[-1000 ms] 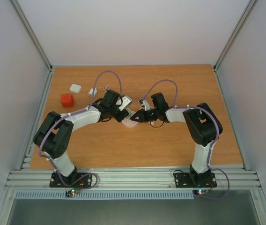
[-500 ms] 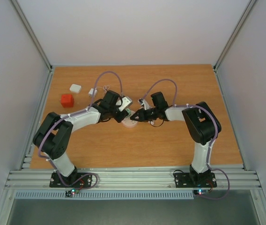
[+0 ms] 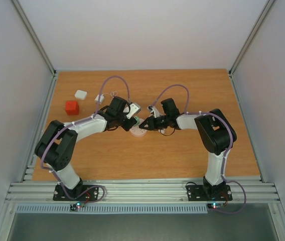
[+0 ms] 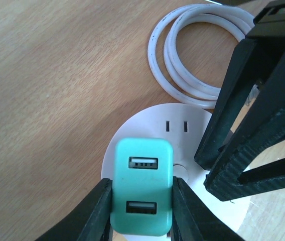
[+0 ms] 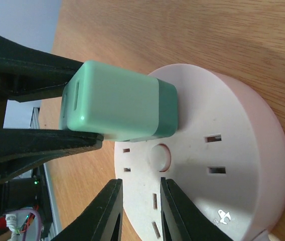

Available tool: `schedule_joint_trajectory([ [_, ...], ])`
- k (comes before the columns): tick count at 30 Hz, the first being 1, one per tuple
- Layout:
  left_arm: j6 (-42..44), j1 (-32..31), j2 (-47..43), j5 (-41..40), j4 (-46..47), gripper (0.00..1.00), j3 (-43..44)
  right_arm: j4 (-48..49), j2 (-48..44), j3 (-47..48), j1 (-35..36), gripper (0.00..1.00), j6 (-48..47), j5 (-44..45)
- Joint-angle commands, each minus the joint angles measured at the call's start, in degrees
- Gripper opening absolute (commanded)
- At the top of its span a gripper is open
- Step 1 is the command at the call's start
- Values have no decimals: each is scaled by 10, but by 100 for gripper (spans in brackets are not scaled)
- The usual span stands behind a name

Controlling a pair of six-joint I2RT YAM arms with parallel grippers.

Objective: Pull the plug off the socket

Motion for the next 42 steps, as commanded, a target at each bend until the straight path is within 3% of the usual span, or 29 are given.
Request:
schedule_joint_trajectory([
  [1,57,-39,-46,-3,54,1,17,-64,56,-19,0,23,-7,115],
  [9,78,-62,-44,-68,26,1,25,-80,63,-12,1,23,-5,126],
  [15,-1,-36,-42,37,-31,1,66,-82,64,-11,1,23,-2,133],
  [21,-84,-12,-14,60,-61,1,101,-83,65,-10,3,23,-1,138],
  [32,32,-92,-44,-105,-30,1,48,-91,73,-2,9,23,-2,150],
  [37,14,-85,-48,-105,-45,1,50,-92,73,-1,10,23,-3,150],
  [42,-27,-24,-67,-33,-67,1,54,-91,61,-5,10,23,-7,140],
])
